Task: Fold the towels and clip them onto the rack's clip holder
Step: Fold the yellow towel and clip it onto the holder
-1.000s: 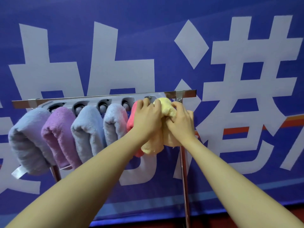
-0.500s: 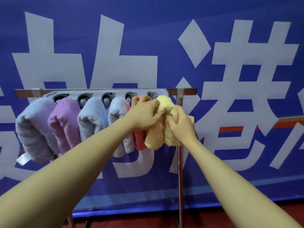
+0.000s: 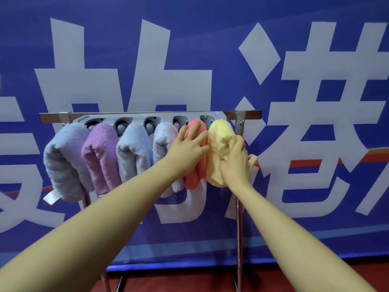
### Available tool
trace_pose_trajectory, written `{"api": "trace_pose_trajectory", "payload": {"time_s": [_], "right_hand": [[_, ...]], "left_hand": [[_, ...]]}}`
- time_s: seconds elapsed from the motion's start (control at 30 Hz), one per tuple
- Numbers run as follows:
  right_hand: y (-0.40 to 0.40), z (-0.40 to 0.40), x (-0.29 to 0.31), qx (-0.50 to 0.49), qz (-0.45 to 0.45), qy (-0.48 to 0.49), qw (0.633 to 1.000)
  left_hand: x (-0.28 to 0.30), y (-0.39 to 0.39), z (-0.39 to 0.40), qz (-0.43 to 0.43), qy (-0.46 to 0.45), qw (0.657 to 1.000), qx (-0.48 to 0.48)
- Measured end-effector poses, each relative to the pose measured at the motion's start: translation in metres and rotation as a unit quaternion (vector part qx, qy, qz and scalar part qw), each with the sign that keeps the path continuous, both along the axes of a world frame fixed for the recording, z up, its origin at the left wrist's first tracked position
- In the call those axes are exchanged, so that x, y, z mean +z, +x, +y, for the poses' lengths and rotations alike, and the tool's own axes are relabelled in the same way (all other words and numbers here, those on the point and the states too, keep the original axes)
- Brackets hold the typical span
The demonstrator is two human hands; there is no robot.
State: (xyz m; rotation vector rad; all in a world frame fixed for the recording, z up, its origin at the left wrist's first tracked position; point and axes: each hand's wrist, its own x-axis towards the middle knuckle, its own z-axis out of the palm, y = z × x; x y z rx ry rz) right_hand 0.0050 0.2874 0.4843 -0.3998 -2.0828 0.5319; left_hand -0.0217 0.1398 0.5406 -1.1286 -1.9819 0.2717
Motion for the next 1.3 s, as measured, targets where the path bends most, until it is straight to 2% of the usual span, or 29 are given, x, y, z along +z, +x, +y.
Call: {"api": "trace_pose_trajectory", "payload": {"time_s": [0.2,0.37,0.57,0.73,0.8,0.87,0.93,1.0,1.3], "right_hand": [[0.008,0.018,0.002,0.003,0.009,0.055,0.998],[0.014,0.015,-0.003,0.067,-0.008,-0.009,0.998],[0.014,0.009,-0.01,0.129,-0.019,-0.055,0.99],[0.022,0.001,-0.008,0.1,0.074,-0.012,0.992],[0.026,-0.004,0.001,0.095,0.092,0.046,0.99],[0.025,-0.007,0.011,0.081,0.069,0.124,0.987],[0.021,-0.01,0.021,0.077,0.032,0.191,0.978],[0.017,-0.013,0.029,0.078,-0.008,0.243,0.967],[0.003,-0.018,0.043,0.046,-0.023,0.259,0.965]], "left_hand": [[-0.011,-0.002,0.01,0.015,0.065,0.998,-0.007],[-0.005,-0.001,0.011,-0.043,0.116,0.991,-0.054],[-0.001,-0.002,0.014,-0.082,0.124,0.985,-0.087],[0.002,0.004,0.008,-0.161,0.236,0.957,-0.053],[-0.003,0.002,0.005,-0.101,0.254,0.962,-0.004],[-0.006,-0.001,0.002,-0.038,0.257,0.963,0.066],[-0.005,-0.002,-0.002,-0.035,0.246,0.963,0.104],[-0.001,-0.002,-0.005,-0.044,0.239,0.965,0.101],[0.031,-0.016,0.003,0.072,0.216,0.973,0.039]]}}
